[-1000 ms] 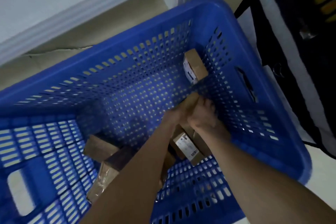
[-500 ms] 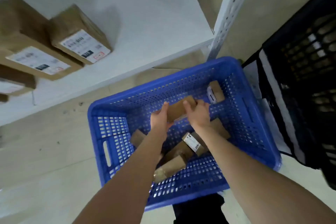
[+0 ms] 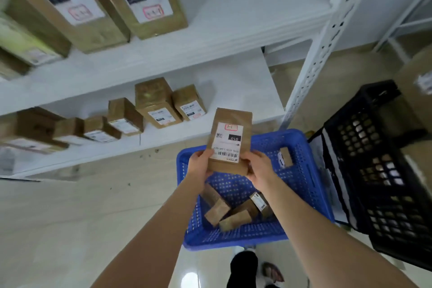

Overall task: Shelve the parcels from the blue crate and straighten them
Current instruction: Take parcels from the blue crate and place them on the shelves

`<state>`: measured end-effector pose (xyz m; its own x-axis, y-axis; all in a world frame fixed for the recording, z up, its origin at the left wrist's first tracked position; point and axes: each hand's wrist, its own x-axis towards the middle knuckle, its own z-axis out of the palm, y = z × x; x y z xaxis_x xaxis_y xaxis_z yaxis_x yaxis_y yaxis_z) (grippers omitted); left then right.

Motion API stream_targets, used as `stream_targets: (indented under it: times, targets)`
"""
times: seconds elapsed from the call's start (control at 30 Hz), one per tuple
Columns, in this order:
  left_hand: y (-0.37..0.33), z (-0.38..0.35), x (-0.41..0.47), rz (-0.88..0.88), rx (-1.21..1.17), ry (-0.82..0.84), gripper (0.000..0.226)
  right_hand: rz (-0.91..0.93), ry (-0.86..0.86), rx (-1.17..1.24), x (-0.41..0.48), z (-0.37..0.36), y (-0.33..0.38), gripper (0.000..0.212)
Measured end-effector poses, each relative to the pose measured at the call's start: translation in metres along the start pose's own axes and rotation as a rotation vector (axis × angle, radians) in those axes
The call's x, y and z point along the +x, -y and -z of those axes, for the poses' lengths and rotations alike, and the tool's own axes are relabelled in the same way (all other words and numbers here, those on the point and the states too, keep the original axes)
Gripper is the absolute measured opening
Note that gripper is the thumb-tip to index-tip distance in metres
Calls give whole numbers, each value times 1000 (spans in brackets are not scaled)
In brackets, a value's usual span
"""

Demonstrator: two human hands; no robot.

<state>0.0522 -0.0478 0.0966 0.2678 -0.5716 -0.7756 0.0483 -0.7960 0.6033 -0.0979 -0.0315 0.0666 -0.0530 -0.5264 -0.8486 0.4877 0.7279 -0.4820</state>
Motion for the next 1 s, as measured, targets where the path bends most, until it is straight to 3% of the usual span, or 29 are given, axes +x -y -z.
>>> stream_targets:
  times: [0.13,0.2,0.27,0.33,0.4,0.47,0.57,0.63,0.73,0.87,0.93,1.0]
  targets:
    - [-35,21,-60,-96,-7,93,36,58,129,-29,-58,-9,31,47]
    - [-58,31,-92,-189,6,112,37,112,147,-180,-90,-14,49,50]
    - [-84,43,-121,-294,65,103,45,255,0,-423,-121,-18,67,75]
    - [-112,56,-152,-432,227,86,53,510,-207,-648,-158,-20,87,98]
    - [-135,68,-185,-545,465,81,57,813,-310,-899,-193,-25,102,98]
    - [-153,77,-215,-616,703,97,59,981,-236,-1184,-217,-33,113,97]
    - [-172,84,-253,-674,973,110,58,1016,-24,-1565,-242,-46,118,98]
    - [-178,88,-276,-682,957,129,53,983,72,-1518,-250,-48,114,84]
    - [-180,97,-293,-760,890,99,58,896,208,-1211,-261,-48,105,56]
    - [-170,120,-291,-943,678,-291,68,778,212,-899,-276,-53,99,41]
    - [-163,135,-289,-880,464,-371,69,689,226,-774,-283,-59,99,44]
    - [-157,149,-286,-757,270,-264,75,591,267,-664,-293,-64,98,40]
